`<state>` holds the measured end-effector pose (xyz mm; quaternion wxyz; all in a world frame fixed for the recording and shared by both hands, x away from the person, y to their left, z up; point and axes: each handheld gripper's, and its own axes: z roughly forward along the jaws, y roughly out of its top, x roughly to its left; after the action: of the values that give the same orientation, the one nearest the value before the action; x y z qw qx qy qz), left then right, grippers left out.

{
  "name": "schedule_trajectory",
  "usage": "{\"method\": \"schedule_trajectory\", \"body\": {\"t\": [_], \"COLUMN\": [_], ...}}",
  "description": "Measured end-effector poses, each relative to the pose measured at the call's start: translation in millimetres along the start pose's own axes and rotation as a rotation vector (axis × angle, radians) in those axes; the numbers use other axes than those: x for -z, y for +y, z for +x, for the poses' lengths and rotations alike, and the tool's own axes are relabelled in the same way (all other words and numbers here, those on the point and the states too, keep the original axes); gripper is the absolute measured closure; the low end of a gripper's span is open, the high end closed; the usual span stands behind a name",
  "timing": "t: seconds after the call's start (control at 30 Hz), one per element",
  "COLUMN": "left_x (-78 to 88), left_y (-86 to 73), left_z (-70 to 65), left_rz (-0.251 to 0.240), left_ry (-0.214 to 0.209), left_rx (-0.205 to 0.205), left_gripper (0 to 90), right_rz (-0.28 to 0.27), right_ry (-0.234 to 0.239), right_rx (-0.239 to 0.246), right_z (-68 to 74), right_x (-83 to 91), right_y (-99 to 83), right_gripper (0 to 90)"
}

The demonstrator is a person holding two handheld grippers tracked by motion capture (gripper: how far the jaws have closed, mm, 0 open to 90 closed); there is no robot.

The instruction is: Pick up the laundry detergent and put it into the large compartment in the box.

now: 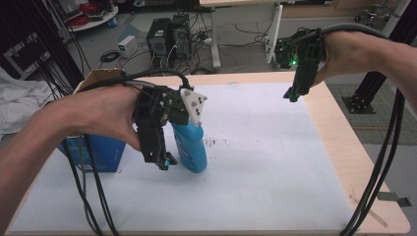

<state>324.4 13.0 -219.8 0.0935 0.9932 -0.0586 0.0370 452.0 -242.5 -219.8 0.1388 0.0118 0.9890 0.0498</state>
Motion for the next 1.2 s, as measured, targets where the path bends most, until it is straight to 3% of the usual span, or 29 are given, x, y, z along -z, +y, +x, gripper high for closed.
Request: {"method": "schedule_trajectory", "body": {"t": [0.17,0.27,0.43,0.53,0.67,0.7,1.03,1.2], "left_x": [6.0,6.0,-2.1,-8.2,-12.8,-18.2,-32.8,-41.5], "left_y": [3.9,3.2,-0.9,-5.3,-8.0,-10.8,-15.4,-17.8], "left_z": [11.1,23.8,42.2,51.8,56.5,60.0,66.2,69.5], "left_rz": [0.009,-0.009,-0.028,-0.023,-0.013,-0.003,-0.002,0.016], "left_ry": [0.005,0.002,0.009,-0.010,-0.017,-0.018,0.004,-0.020], "left_rx": [-0.017,-0.026,-0.045,-0.046,-0.063,-0.092,-0.195,-0.255], "left_gripper": [11.1,11.0,11.1,11.0,11.0,11.0,11.1,11.1], "right_rz": [-0.002,-0.002,0.001,0.000,-0.001,0.004,-0.007,-0.006], "right_ry": [-0.007,-0.005,-0.004,-0.004,-0.008,-0.007,0.001,-0.002], "right_rx": [0.003,0.009,-0.002,0.000,0.004,0.009,0.026,0.028], "right_z": [0.1,0.8,-0.1,0.6,1.5,2.4,4.7,5.2], "right_x": [0.4,0.7,1.2,1.5,2.0,1.5,2.5,3.0], "right_y": [-1.0,-1.0,-0.5,0.6,1.8,2.7,8.1,9.4], "right_gripper": [12.4,12.4,12.4,12.4,12.4,12.4,12.4,12.4]}}
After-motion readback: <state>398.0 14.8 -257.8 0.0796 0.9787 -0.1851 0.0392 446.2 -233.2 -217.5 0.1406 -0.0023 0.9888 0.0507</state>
